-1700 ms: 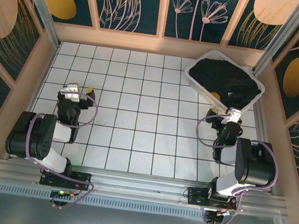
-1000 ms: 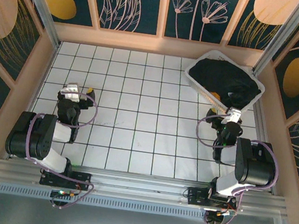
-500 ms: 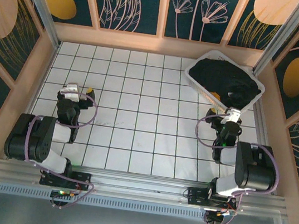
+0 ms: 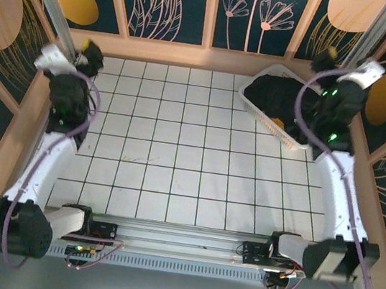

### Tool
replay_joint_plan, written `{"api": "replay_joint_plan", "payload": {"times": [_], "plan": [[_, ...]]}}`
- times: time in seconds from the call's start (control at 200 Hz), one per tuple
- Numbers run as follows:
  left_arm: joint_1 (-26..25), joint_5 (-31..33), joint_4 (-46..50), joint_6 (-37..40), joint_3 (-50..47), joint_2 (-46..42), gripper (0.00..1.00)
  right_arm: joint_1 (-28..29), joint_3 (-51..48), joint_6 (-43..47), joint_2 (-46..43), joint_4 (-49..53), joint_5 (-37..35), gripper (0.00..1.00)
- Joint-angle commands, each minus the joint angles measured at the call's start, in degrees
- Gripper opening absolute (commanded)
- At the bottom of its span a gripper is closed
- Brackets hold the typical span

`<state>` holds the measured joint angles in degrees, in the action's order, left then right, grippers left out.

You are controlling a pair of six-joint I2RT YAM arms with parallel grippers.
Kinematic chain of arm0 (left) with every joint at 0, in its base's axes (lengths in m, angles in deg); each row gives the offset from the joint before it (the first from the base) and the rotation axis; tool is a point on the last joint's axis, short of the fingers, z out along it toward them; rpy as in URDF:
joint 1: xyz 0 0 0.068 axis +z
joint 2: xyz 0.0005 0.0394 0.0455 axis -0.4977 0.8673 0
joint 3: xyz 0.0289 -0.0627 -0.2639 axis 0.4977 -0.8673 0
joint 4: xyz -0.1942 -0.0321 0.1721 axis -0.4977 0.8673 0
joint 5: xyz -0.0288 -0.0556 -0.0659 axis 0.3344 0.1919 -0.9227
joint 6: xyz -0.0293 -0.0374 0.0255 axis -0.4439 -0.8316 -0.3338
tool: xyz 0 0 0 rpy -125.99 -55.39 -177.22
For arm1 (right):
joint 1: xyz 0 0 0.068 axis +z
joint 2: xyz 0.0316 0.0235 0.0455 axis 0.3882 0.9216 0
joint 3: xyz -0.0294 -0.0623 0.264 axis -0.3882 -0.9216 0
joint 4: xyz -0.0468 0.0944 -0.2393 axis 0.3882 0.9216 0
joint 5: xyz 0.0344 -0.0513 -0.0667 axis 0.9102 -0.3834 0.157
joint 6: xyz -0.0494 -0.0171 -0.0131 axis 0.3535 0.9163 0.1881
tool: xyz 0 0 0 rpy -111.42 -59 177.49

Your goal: Fold and stack the t-shirts

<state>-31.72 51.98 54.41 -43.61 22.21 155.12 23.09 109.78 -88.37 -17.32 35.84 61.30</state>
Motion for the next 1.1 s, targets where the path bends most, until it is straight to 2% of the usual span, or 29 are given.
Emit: {"api": "replay_joint_plan", "payload": {"times": [0.0, 0.1, 0.19, 0.285, 0.39, 0.515, 0.581, 0.781, 0.836, 0.871, 0.946, 1.021, 1.096], "plan": [[0.2, -1.6, 22.3, -17.7, 7.7, 4.3, 0.99, -6.0, 4.6, -12.8, 5.8, 26.3, 11.3, 0.9], [0.1, -11.5, 25.1, -21.3, 15.3, 10.8, 0.99, -6.8, 8.3, -13.9, 9.0, 27.6, 12.4, 0.86], [-0.5, -20.6, 28.0, -22.8, 21.0, 17.1, 0.99, -6.9, 14.6, -14.1, 15.7, 35.6, 11.3, 0.86], [-3.4, -26.8, 33.5, -21.2, 26.1, 23.6, 0.97, -8.5, 17.6, -14.1, 21.8, 41.6, 12.8, 0.84], [-8.2, -30.0, 39.0, -17.7, 28.6, 27.7, 0.88, -9.8, 17.7, -14.1, 27.0, 45.0, 14.5, 0.8], [-13.9, -31.9, 38.7, -16.0, 25.5, 27.9, 0.82, -9.8, 18.3, -11.6, 32.7, 45.8, 18.7, 0.74], [-16.7, -32.2, 38.3, -15.8, 23.9, 27.6, 0.8, -9.4, 19.1, -10.8, 35.4, 46.3, 18.7, 0.74], [-19.4, -33.5, 37.2, -16.5, 20.4, 27.0, 0.71, -9.3, 20.2, -10.6, 40.8, 44.5, 19.6, 0.71], [-19.4, -33.6, 37.2, -16.2, 20.3, 26.7, 0.68, -9.2, 20.7, -11.0, 42.2, 44.7, 20.2, 0.64], [-19.4, -33.6, 37.4, -16.0, 20.5, 26.5, 0.67, -9.2, 21.2, -11.3, 42.8, 45.0, 20.1, 0.56], [-19.4, -33.6, 37.7, -15.6, 21.0, 26.3, 0.61, -9.0, 21.4, -12.2, 41.9, 44.5, 18.5, 0.23], [-19.4, -33.6, 38.2, -15.4, 21.5, 26.2, 0.56, -8.4, 20.0, -12.8, 37.6, 41.2, 17.0, 0.01], [-19.4, -33.4, 38.4, -15.5, 21.8, 26.0, 0.52, -7.5, 20.1, -12.4, 33.4, 38.0, 13.9, 0.0]]}}
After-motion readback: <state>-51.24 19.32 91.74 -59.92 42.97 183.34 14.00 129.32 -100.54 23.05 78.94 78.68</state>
